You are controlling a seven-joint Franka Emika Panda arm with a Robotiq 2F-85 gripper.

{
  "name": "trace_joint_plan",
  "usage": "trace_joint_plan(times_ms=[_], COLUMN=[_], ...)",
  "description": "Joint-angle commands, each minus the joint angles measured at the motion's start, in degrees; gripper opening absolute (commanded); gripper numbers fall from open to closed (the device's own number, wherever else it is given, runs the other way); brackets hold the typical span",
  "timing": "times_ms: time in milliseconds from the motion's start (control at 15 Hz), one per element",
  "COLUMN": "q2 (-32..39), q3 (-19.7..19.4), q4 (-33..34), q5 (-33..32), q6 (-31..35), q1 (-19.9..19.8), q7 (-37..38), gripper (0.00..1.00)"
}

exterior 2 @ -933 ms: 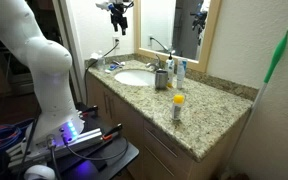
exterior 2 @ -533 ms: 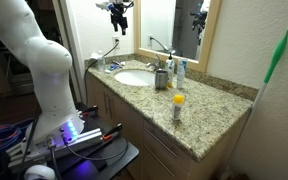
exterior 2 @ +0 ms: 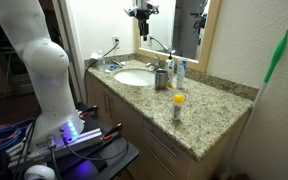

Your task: Move the white tube to the right

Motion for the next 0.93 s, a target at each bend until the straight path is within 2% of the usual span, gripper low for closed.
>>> trace_joint_plan(times_ms=[0, 67, 133, 200, 467, 533, 733, 800, 867], q2=[1.1, 1.8, 3.5, 6.3, 10.3, 7.2, 8.2, 8.9, 11.4], q3=[-0.9, -1.1, -1.1, -2.1, -6.5, -5.5, -6.2, -5.6, -5.6], q4=[1.2, 1.9, 3.5, 6.0, 7.9, 4.8, 5.3, 5.8, 7.3], q5=[0.1, 0.2, -1.2, 2.2, 7.2, 4.6, 4.9, 2.4, -1.7], q6=[-0.2, -0.2, -1.9, -3.8, -3.9, -2.0, -1.9, -3.8, -5.4], q1=[-0.2, -0.3, -0.6, -1.2, -3.6, -2.2, -2.6, -2.0, -1.8], q7=[0.0, 0.2, 3.9, 5.5, 8.1, 7.0, 6.5, 6.7, 13.7], gripper=[1.0, 1.0, 1.0, 1.0, 1.0, 1.0, 1.0, 1.0, 1.0])
